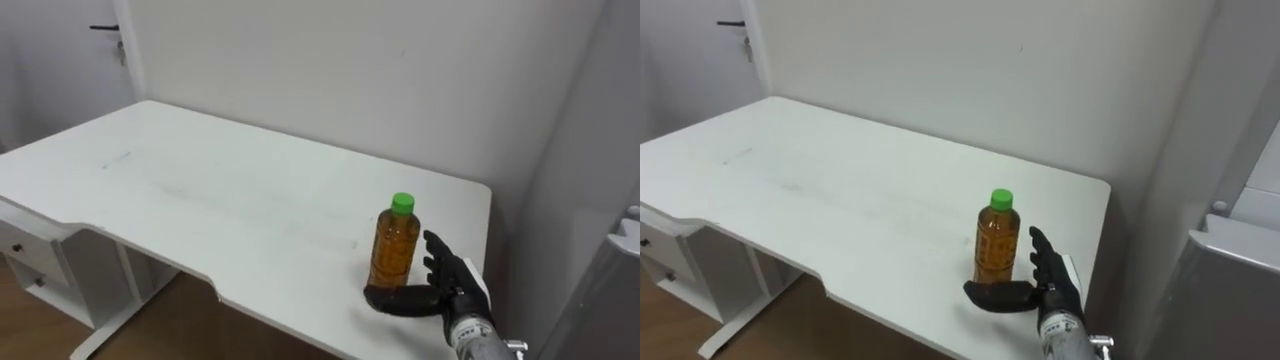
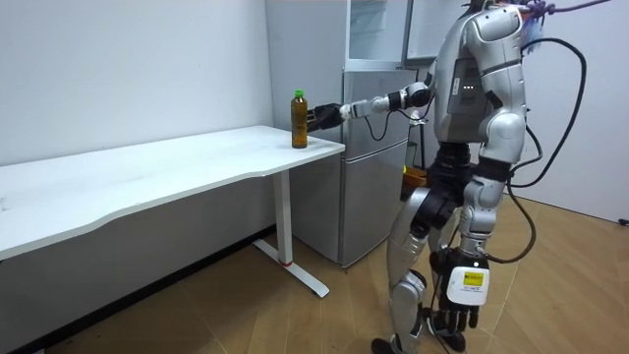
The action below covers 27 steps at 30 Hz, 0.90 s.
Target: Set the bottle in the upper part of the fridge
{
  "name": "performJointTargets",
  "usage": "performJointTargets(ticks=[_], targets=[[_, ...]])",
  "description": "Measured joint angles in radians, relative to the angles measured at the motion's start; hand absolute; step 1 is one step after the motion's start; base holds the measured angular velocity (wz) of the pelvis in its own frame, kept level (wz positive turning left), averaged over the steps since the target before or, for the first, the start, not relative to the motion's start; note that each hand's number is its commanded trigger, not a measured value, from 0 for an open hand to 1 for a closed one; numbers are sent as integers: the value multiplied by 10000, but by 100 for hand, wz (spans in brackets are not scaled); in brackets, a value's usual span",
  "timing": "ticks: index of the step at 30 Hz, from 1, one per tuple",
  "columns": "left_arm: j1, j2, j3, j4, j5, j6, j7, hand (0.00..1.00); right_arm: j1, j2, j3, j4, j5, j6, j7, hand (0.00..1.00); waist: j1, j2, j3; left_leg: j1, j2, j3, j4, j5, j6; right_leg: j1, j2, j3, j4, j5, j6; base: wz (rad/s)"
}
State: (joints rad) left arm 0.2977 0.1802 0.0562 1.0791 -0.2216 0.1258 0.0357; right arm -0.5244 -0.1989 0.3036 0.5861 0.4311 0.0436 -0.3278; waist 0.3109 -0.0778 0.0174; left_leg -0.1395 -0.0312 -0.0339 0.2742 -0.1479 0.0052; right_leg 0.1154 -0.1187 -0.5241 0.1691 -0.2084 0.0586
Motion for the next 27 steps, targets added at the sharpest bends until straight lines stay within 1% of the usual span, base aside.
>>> performJointTargets(ticks=[8, 10, 11, 13, 19, 23, 25, 27], targets=[[-2, 6, -1, -8, -10, 7, 1, 0, -375, -3, -16, 1, 4, 0, -7, 0, -7, -16, -7, -369, -25, -150, 1, 79, -2, -301, -1, -317, 11, 1, -1, 9], [-38, 6, 11, -41, -15, -4, 2, 0, -454, -34, -145, 134, 38, -3, -9, 0, -47, -36, -4, -478, -65, -309, 0, 118, -13, -323, 1, -476, 16, 1, 0, 19], [-80, 6, 10, -40, -14, -2, 4, 0, -484, -89, -179, 253, 50, -5, -11, 0, -48, -35, -4, -492, -80, -356, 2, 128, -11, -338, -1, -512, 16, 1, 0, 22], [-282, 1, 12, -38, 0, -35, 11, 0, -637, -400, -215, 639, 110, -5, -22, 0, 106, -68, -11, -644, -92, -396, -1, 160, -9, -454, -7, -511, 23, 1, -1, 8], [-523, 2, 6, -29, -13, -58, 21, 0, -830, -791, -211, 1423, 244, -8, 19, 0, 288, -82, 19, -815, -122, -389, 9, 193, 12, -629, -30, -376, 32, 1, -1, -1], [-525, 1, -24, -40, -40, -99, 22, 0, -1023, -868, -195, 1422, 402, -162, -10, 0, 273, -37, 50, -1109, -105, -362, 54, 230, 7, -926, -16, -295, 51, 3, -4, -4], [-525, 1, -38, -45, -49, -201, 28, 0, -1148, -952, -196, 1426, 398, -211, -60, 0, 275, 49, 108, -1286, -71, -363, 170, 228, 8, -1106, -23, -307, 217, 3, -6, 0], [-548, 3, -38, -55, -106, -247, 44, 0, -1390, -969, -198, 1551, 387, -211, -101, 0, 276, 73, 125, -1464, -61, -357, 206, 249, 19, -1276, -13, -304, 230, 12, -21, 0]])
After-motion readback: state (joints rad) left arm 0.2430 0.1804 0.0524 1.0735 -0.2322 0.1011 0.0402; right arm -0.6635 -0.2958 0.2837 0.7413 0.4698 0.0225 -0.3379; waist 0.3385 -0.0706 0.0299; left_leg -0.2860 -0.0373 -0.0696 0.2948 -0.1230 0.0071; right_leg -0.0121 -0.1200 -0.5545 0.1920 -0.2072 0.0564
